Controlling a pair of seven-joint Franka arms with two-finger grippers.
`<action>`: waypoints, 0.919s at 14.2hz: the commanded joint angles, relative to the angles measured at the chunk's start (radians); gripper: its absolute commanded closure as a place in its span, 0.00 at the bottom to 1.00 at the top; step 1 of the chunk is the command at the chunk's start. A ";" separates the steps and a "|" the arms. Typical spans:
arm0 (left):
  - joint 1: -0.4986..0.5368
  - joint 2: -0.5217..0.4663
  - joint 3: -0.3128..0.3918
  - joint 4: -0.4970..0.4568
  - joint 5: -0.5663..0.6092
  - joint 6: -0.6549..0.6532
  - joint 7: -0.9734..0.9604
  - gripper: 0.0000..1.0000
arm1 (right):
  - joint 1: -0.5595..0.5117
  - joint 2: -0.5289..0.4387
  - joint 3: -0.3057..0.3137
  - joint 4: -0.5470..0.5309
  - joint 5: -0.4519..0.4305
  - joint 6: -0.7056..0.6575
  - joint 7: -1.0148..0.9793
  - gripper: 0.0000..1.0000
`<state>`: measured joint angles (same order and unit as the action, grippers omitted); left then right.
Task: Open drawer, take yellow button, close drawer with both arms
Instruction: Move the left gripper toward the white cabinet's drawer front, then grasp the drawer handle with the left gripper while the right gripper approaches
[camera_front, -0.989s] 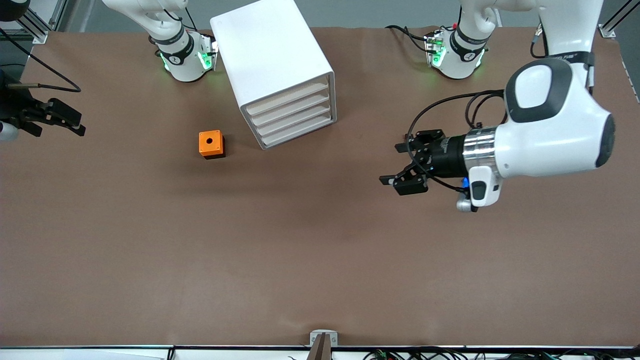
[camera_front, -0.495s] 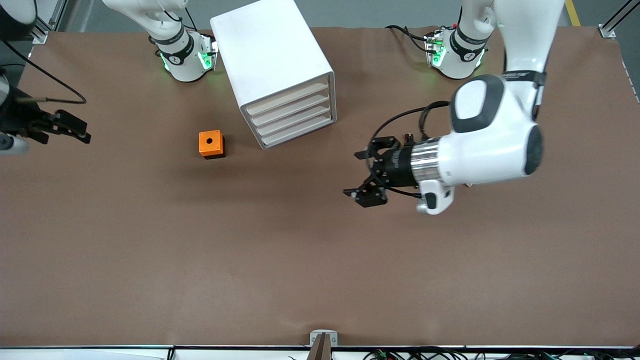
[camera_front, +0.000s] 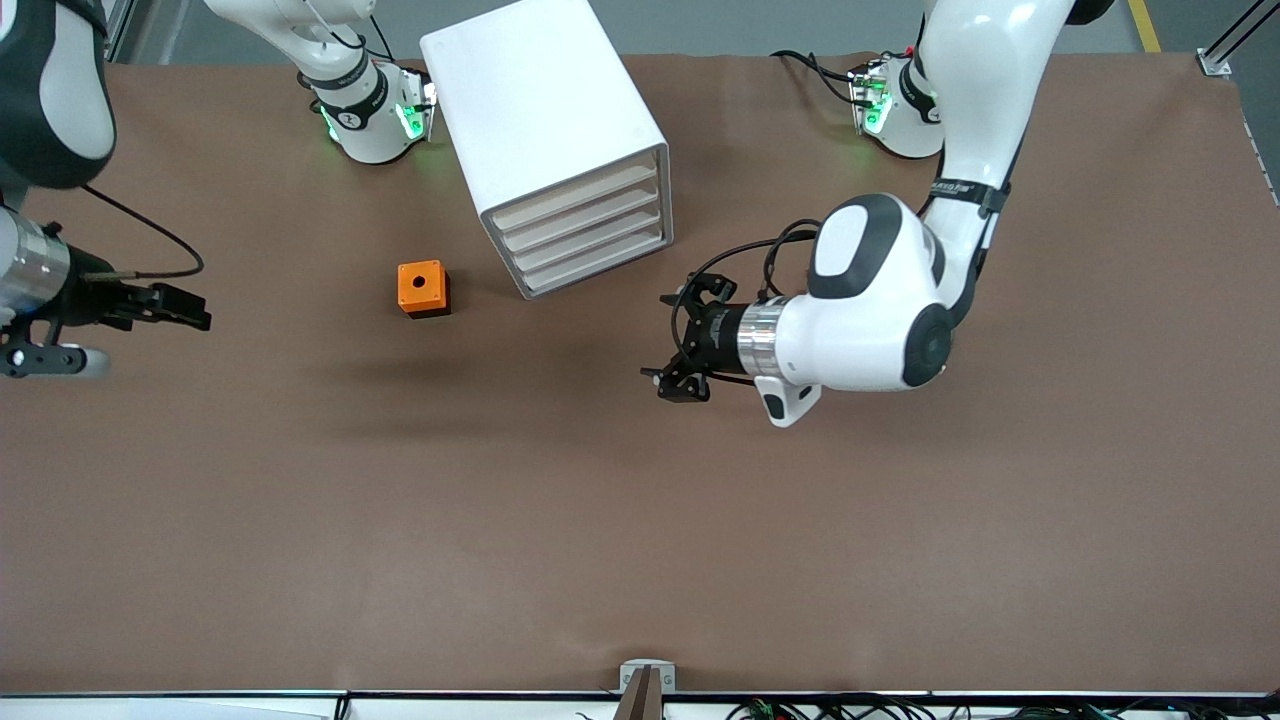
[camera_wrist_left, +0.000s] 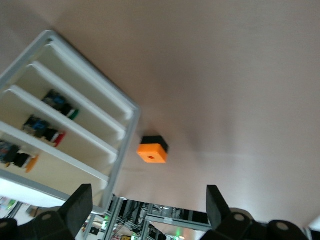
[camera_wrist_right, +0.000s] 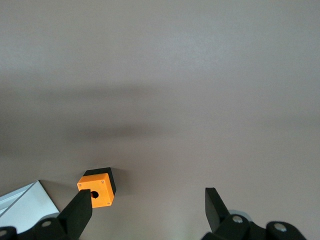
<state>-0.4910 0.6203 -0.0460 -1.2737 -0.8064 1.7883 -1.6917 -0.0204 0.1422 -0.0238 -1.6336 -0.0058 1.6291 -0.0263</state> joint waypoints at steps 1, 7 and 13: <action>-0.012 0.035 0.002 0.034 -0.011 -0.096 -0.101 0.00 | 0.005 0.014 0.010 0.031 -0.029 -0.023 0.017 0.00; 0.000 0.174 -0.002 0.034 -0.114 -0.394 -0.397 0.01 | 0.148 0.007 0.013 0.018 0.118 -0.060 0.570 0.00; 0.008 0.275 0.000 0.028 -0.310 -0.559 -0.635 0.02 | 0.272 0.007 0.012 0.012 0.184 -0.006 0.893 0.00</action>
<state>-0.4860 0.8571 -0.0458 -1.2703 -1.0572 1.2751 -2.2428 0.1975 0.1528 -0.0035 -1.6226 0.1595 1.6056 0.7839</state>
